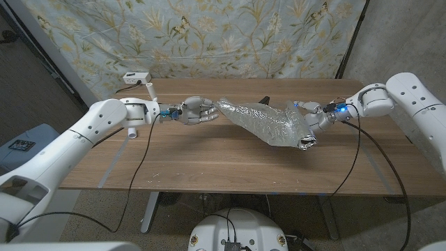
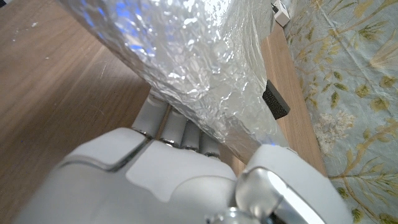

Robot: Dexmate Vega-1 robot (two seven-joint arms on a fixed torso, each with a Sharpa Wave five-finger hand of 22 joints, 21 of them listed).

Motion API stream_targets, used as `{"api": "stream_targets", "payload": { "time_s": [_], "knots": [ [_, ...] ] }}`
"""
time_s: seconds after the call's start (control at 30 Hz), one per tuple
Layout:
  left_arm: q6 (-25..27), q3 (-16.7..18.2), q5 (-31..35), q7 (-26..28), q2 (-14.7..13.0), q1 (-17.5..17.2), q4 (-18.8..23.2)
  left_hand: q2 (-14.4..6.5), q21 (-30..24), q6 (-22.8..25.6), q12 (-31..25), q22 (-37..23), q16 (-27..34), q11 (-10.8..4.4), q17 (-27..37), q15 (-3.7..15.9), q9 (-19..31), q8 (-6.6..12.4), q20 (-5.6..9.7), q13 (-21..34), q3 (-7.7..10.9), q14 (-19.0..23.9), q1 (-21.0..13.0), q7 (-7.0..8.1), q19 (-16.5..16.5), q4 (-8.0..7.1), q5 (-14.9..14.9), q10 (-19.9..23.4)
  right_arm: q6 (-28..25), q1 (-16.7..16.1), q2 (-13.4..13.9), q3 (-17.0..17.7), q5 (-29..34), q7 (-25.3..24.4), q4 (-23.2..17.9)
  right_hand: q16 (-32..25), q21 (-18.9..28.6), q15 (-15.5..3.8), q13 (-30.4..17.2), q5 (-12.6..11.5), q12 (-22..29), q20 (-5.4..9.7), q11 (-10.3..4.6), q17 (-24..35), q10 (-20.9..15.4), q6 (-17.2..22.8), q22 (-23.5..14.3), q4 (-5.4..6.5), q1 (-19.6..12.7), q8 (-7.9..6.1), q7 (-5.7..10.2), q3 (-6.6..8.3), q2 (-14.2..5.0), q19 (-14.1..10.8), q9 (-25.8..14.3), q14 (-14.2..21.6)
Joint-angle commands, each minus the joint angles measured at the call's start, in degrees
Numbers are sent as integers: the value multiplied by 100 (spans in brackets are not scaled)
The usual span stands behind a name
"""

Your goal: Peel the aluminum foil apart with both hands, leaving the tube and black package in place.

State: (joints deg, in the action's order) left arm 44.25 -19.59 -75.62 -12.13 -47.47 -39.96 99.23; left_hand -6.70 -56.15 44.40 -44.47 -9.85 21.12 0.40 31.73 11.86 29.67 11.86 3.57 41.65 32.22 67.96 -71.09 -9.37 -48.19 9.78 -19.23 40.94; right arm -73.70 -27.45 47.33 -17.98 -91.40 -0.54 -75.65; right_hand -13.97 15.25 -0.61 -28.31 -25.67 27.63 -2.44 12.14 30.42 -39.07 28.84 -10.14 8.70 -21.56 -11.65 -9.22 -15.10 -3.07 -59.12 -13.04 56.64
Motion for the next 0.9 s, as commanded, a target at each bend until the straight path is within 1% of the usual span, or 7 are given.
{"api": "stream_targets", "payload": {
  "time_s": [0.03,0.17,0.43,0.9],
  "knots": [
    [-27,83,-118,154,-132,-115,165,3,-43,38,5,-18,-1,-146,14,25,13,-1,-9,17,-10,40,-57,-15,31,-5,13,121,40,-97,-29,21,50,100,-52,-31,-27,4,-12,-37,25,9,5,10,-53,-23,-18,2,1,-11,-280,-51,-72,-37,-19,32],
    [-61,161,-176,224,-215,-223,271,4,-46,30,14,-18,-5,-129,12,24,12,-7,-4,10,-9,41,-62,-14,40,-1,13,121,40,-99,-45,13,58,103,-61,-30,-33,3,-16,-44,28,13,4,13,-56,-19,-19,0,1,-13,-281,-57,-80,-39,-19,32],
    [-125,300,-288,273,-396,-422,423,6,-57,43,21,-17,-7,-143,21,17,17,-2,-5,5,-12,40,-62,-17,45,-1,15,137,35,-51,-107,-40,120,140,-89,-28,-40,2,-22,-54,30,15,3,18,-55,-14,-19,-5,1,-15,-280,-68,-91,-50,-19,32],
    [-76,396,-393,248,-683,-537,546,4,-80,40,29,-16,-17,-146,16,23,10,-11,-2,30,-16,47,-56,-13,43,-7,18,121,95,-110,-108,8,76,63,-215,-24,-61,1,-33,-71,36,16,4,26,-55,-8,-20,-13,3,-19,-280,-90,-107,-50,-18,31]
  ]
}}
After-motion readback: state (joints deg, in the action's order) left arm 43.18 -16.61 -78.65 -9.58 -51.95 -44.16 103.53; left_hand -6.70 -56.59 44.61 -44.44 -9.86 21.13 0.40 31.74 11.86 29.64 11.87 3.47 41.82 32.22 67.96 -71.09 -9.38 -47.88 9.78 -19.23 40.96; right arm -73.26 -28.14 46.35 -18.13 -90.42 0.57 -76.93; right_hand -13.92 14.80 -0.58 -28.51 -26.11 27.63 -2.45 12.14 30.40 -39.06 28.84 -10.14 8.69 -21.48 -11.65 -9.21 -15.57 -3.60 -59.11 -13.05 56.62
